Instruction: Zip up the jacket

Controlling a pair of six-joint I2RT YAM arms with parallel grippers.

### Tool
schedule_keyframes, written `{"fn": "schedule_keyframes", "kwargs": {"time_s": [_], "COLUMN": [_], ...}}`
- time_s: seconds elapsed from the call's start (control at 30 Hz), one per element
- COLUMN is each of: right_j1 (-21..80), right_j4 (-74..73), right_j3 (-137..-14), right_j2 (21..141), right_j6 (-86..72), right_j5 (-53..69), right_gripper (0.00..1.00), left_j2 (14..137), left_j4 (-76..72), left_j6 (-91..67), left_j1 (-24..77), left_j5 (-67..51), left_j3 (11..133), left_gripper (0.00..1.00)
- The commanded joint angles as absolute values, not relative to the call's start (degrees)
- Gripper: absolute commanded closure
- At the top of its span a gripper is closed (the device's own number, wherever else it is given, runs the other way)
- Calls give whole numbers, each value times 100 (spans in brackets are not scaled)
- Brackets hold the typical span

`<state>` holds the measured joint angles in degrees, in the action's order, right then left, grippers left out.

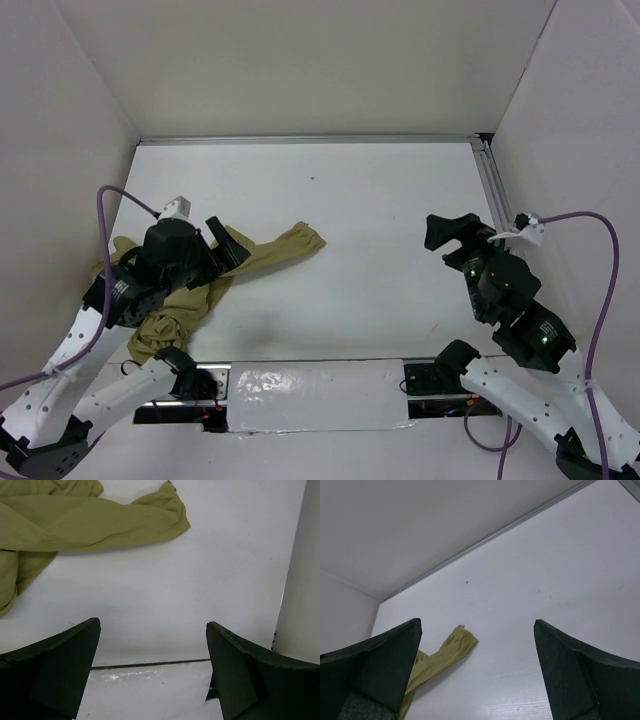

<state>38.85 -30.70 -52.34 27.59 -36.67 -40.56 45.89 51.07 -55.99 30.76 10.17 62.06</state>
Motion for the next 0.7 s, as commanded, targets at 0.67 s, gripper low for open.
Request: {"fn": "schedule_keyframes", "kwargs": {"time_s": [0.67], "right_j1": [3420], "right_j4": [-3138], "right_j3": [-4930], "right_j2": [3752], "right_j6": [-3911], "right_j5": [-3543], "right_gripper": [0], "left_j2": [6792], "left_j4": [4361], "left_j6": [-6144], "left_j1": [-1193], "left_j5": [-69], "left_j3": [4913], "left_gripper": [1]}}
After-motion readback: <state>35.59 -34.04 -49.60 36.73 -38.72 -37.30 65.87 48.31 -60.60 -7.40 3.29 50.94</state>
